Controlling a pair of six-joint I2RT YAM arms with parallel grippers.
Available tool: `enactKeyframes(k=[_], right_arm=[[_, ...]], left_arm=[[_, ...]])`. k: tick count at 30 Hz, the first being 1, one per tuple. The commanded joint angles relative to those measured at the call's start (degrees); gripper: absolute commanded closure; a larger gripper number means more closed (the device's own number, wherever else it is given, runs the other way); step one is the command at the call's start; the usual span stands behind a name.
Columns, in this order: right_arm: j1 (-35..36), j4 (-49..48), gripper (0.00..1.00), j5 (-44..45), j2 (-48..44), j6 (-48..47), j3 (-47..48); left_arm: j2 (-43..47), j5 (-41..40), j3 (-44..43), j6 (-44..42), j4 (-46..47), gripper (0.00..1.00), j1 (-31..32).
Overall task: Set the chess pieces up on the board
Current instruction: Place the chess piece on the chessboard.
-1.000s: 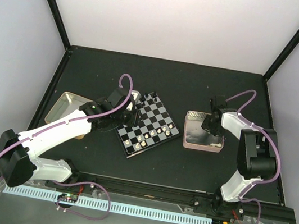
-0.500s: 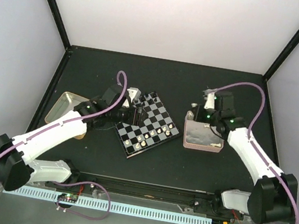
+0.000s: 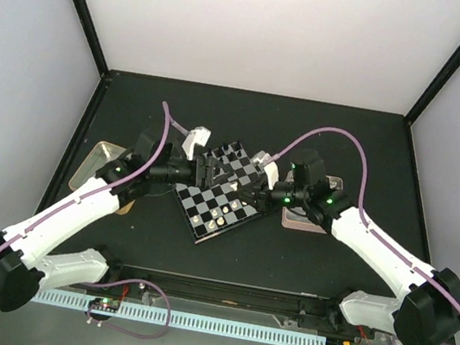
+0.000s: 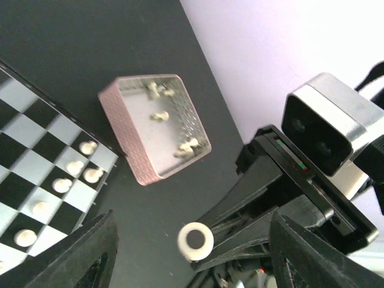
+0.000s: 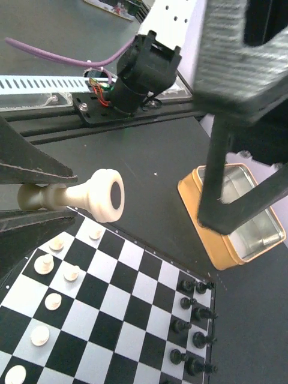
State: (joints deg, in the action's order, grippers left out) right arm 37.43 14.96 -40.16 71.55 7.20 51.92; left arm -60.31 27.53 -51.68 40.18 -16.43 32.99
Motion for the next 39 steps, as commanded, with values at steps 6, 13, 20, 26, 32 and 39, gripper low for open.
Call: enactKeyframes(k=[6, 13, 20, 26, 32, 39], right_arm=[[1.1, -0.5, 0.99, -3.2, 0.2, -3.4, 2.7], [1.2, 0.4, 0.99, -3.0, 0.4, -3.2, 3.6], [1.2, -0.2, 0.99, -1.6, 0.2, -1.3, 4.1], [1.2, -4.5, 0.79, -1.7, -2.2, 6.3, 1.8], [1.2, -32.8, 0.47, 0.3, -10.8, 35.4, -9.7], [1.3, -45.1, 0.37, 11.9, -14.3, 58.8, -15.9]], left_arm=[[-4.6, 17.2, 0.6, 4.3, 5.8, 0.50, -0.6], [-6.1, 19.3, 1.3, 4.8, 6.5, 0.64, -0.7], [-7.2, 20.1, 2.1, 5.5, 6.5, 0.84, -0.7], [-5.0, 17.5, 3.1, 9.4, 10.3, 0.91, -0.7], [-0.6, 14.6, 5.7, 18.7, 21.5, 0.91, -0.8], [2.4, 11.7, 7.7, 30.6, 30.9, 0.91, -0.8]])
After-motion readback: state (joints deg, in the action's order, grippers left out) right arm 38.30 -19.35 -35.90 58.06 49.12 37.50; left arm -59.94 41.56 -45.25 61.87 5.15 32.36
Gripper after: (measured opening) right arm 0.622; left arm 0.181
